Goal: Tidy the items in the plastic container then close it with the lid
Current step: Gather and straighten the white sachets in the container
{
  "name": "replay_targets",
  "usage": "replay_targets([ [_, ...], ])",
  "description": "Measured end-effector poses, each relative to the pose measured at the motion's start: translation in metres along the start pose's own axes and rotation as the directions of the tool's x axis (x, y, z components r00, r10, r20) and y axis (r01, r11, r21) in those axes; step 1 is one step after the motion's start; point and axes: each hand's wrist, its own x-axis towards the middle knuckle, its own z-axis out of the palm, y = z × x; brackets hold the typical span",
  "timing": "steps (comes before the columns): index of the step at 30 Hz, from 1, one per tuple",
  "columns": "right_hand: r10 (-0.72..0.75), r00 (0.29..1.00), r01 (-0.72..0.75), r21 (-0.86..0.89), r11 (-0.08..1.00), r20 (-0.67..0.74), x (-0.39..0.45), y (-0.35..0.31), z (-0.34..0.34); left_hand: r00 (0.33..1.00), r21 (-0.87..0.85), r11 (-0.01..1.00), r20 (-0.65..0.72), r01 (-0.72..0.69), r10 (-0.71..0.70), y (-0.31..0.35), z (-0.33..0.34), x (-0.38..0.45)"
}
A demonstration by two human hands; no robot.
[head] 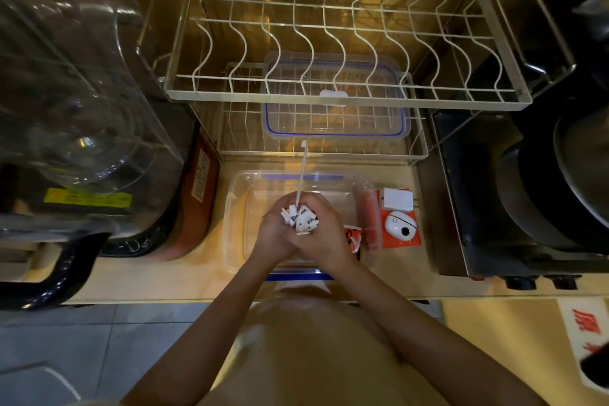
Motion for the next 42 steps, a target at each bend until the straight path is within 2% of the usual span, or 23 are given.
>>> replay_targets([
  [3,0.043,0.998,-0.045,0.053,0.998,0.037,-0.002,-0.006,-0.004,0.999,-0.086,0.995,-0.002,-0.049,0.049,0.007,0.000,-0.003],
  [7,0.032,0.995,-0.051,0.209,0.977,0.091,-0.007,-0.018,-0.007,0.999,-0.229,0.973,0.051,0.027,-0.015,0.016,0.003,0.001],
  [9,0.063,0.995,-0.080,0.269,0.960,0.073,-0.007,-0.024,-0.005,0.999,-0.245,0.970,0.040,-0.007,0.018,0.007,0.007,0.005],
  [14,0.192,0.981,-0.181,0.348,0.920,0.003,0.000,-0.027,-0.008,0.985,-0.270,0.952,0.130,0.141,-0.109,-0.005,0.008,0.013],
  [18,0.215,0.976,-0.188,0.368,0.911,-0.034,0.006,-0.025,-0.011,0.976,-0.320,0.929,0.170,0.187,-0.138,-0.002,0.008,0.014],
  [24,0.306,0.942,-0.214,0.462,0.860,-0.134,0.011,-0.030,-0.011,0.969,-0.312,0.917,0.055,0.248,-0.243,0.012,0.019,0.014],
  [27,0.240,0.964,-0.176,0.399,0.900,-0.116,0.009,-0.034,-0.011,0.957,-0.310,0.908,0.021,0.281,-0.289,0.013,0.020,0.015],
  [31,0.013,0.992,0.018,0.242,0.970,-0.124,0.005,-0.046,-0.017,0.954,-0.325,0.901,0.016,0.287,-0.298,0.013,0.014,0.017],
  [34,-0.089,0.970,0.147,0.251,0.957,-0.228,0.002,-0.055,-0.038,0.954,-0.341,0.893,0.046,0.293,-0.296,0.011,0.011,0.016],
  [37,-0.161,0.905,0.266,0.229,0.936,-0.393,0.004,-0.045,-0.060,0.956,-0.337,0.896,0.052,0.289,-0.289,0.010,0.007,0.014],
  [39,-0.176,0.902,0.237,0.110,0.965,-0.393,0.009,-0.027,-0.065,0.962,-0.341,0.901,0.052,0.269,-0.268,0.008,0.005,0.014],
  [42,-0.108,0.969,0.072,-0.167,0.983,-0.221,0.014,0.004,-0.068,0.962,-0.340,0.901,0.054,0.271,-0.269,0.009,0.004,0.013],
])
